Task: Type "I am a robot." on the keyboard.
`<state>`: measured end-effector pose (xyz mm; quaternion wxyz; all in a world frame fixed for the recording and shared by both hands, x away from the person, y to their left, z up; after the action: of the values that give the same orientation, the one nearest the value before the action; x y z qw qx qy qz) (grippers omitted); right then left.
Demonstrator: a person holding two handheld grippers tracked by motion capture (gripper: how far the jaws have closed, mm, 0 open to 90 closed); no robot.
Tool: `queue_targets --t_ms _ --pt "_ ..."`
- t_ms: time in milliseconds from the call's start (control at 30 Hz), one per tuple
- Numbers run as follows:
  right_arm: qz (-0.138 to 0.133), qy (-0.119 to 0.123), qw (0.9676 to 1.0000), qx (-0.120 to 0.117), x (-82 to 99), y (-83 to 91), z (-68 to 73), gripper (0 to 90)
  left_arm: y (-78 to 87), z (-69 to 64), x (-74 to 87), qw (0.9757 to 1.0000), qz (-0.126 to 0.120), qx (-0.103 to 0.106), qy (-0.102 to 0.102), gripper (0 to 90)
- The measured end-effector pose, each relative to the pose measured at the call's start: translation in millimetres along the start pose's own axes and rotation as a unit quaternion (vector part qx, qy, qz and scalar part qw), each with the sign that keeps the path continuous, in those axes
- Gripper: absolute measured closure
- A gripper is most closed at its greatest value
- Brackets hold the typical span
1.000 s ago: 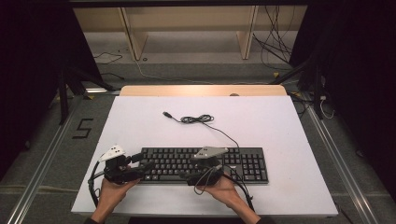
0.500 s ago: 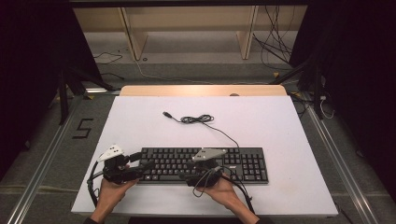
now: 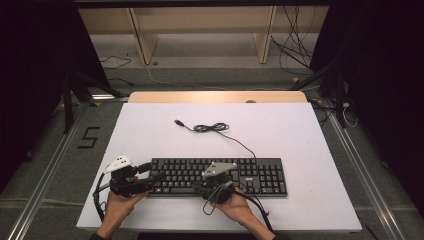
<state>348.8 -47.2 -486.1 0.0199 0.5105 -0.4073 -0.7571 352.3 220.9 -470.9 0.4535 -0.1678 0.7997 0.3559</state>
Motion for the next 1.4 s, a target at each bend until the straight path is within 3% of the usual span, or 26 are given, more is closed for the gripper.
queue_targets --t_ms 167,1067,1167,1400 --pt "0.008 0.001 1.0 0.003 2.5 -4.1 -0.8 90.0 -0.5 -0.1 0.2 1.0 0.0 0.0 0.0 28.4" --pt "0.028 0.003 0.9996 0.006 6.7 -11.7 0.6 90.0 -1.0 -0.5 0.4 1.0 0.0 0.001 -0.001 28.4" --pt "0.018 -0.007 0.9998 -0.005 5.1 -9.0 -0.2 86.5 -0.9 -0.3 0.3 1.0 -0.001 0.002 -0.001 28.4" --pt "-0.018 -0.02 0.9996 -0.006 -1.0 0.9 -5.6 79.7 -0.9 -0.6 0.3 1.0 -0.001 0.001 -0.002 28.4"
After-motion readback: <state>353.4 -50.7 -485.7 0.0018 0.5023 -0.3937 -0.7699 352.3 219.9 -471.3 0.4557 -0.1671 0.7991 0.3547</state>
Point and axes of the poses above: each handheld gripper's, and its own axes: y roughly backward along the jaws, x roughly out of its underside, z roughly to its left, the point moved 2 cm from there along -y, roughly forward along the jaws, and after that the axes turned 4 degrees about x, right-handed, at the moved point
